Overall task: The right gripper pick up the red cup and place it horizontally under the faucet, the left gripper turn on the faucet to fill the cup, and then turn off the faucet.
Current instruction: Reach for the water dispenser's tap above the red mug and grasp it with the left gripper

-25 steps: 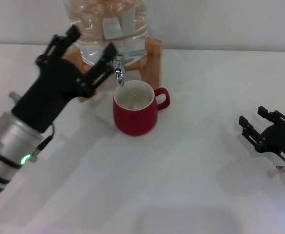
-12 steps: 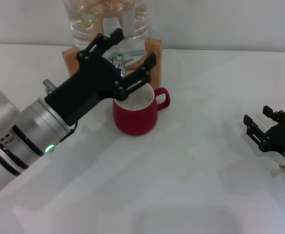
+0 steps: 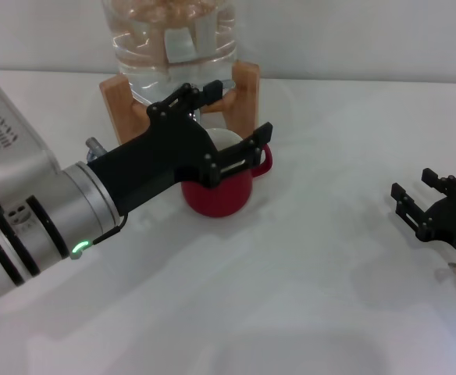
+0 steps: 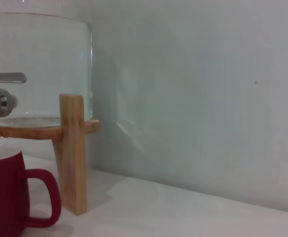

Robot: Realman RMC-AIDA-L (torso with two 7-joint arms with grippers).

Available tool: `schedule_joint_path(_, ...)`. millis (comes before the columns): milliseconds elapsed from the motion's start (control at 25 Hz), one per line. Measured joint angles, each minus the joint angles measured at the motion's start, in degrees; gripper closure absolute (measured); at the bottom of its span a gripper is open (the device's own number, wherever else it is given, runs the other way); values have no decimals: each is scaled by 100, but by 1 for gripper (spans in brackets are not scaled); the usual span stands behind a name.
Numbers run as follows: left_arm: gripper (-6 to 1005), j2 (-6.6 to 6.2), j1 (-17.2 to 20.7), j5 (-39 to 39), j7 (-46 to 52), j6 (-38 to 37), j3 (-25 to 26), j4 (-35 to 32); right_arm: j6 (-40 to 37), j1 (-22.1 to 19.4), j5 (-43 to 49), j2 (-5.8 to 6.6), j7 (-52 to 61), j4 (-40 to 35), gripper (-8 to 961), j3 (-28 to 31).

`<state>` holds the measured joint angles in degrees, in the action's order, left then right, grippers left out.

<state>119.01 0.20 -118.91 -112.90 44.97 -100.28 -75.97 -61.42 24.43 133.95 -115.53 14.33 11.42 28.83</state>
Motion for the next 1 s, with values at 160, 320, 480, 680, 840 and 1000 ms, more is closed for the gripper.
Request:
schedule_joint_path(160,123,11,105,971,990,-38,73,-483,0,17,0,-5,0,-31,411,0)
schedule_joint_path(320,123,5,46,1732,1758,-8,140,-741,49,43,0,0,0,-40,411,0)
schedule_joint_path(480,123,4,-2,2254,2325,37,149,-1018,126,69,0,2,0,-43,411,0)
schedule_joint_path(680,123,-1,-121,3159,3278,328,208,-1471,131,72,0,4,0,-43,411,0)
schedule_joint_path(840,123,8,-235,3805,3939,611,322,-1759,131,72,0,4,0,-43,411,0)
schedule_joint_path(1000,123,10,-264,4047,4243,846,577,-1918,131,70,0,2,0,-43,411,0)
